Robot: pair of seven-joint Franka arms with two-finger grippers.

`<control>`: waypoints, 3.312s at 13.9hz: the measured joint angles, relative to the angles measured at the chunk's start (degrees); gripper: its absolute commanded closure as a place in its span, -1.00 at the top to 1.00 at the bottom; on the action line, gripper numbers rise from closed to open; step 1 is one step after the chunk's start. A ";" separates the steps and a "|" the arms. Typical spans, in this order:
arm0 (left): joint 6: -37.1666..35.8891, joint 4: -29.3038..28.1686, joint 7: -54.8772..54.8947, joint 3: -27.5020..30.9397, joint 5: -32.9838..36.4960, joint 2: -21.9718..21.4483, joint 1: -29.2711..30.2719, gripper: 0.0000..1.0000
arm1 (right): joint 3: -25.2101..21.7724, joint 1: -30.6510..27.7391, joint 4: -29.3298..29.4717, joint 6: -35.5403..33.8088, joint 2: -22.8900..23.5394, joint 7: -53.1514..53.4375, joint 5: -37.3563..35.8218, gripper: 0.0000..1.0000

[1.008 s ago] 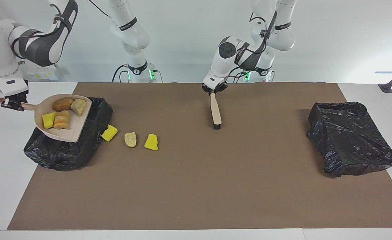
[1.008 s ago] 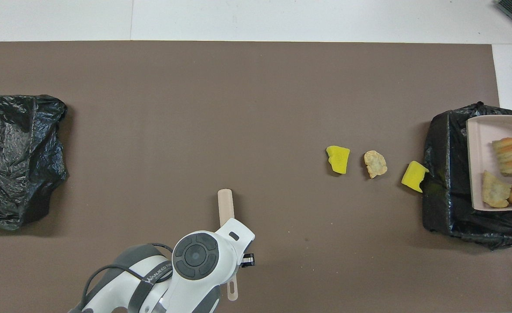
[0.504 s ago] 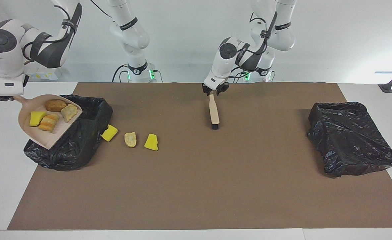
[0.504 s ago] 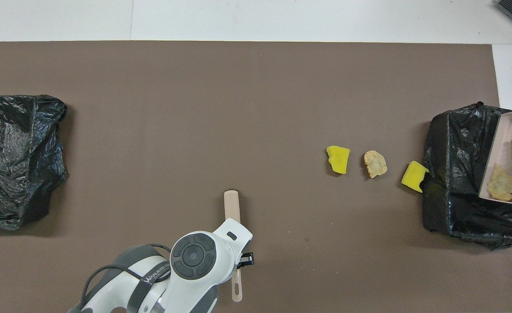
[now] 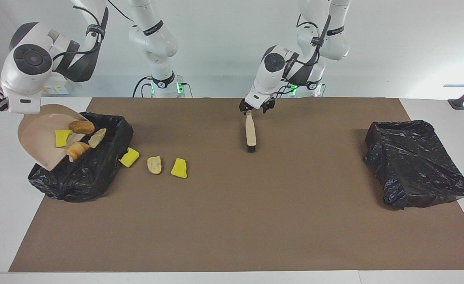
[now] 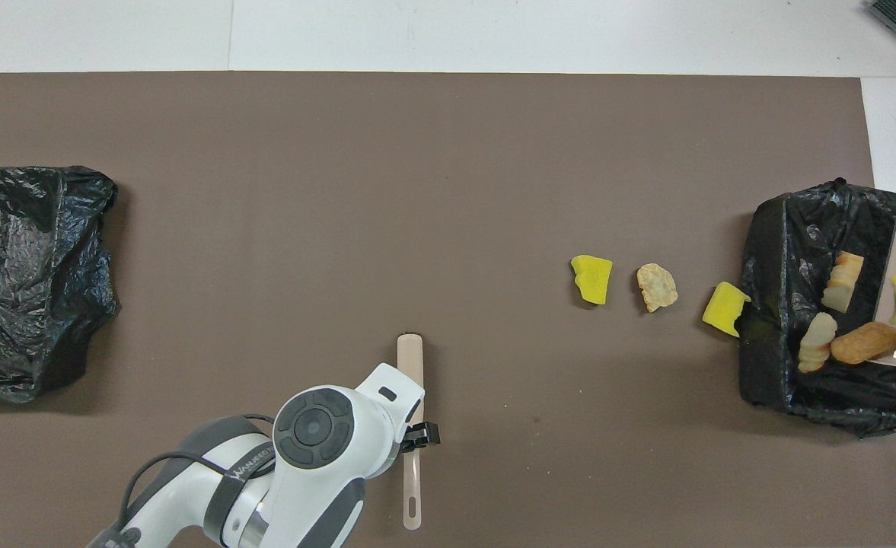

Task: Sweep and dump trash in bin
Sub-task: 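Carry the empty dustpan back and set it on the table center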

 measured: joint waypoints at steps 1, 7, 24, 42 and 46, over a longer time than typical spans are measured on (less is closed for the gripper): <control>0.01 0.79 0.03 0.12 0.06 -0.14 1.61 1.00 | 0.01 0.62 0.00 -0.14 -0.01 0.17 -0.96 -1.00; -5.16 7.06 7.14 0.56 4.46 -2.69 13.68 1.00 | 0.08 3.56 0.33 -0.70 -0.54 1.37 -4.94 -1.00; -40.61 33.58 39.27 1.57 13.42 -4.72 37.81 1.00 | 0.47 11.18 3.53 -8.52 -2.06 19.05 32.15 -1.00; -41.67 40.39 39.75 3.29 13.60 -4.31 38.04 1.00 | 0.79 39.14 6.79 3.56 11.83 96.02 57.56 -1.00; -41.44 40.46 39.75 3.21 13.60 -4.32 38.03 1.00 | 0.66 46.75 15.68 6.85 21.52 106.11 57.56 -1.00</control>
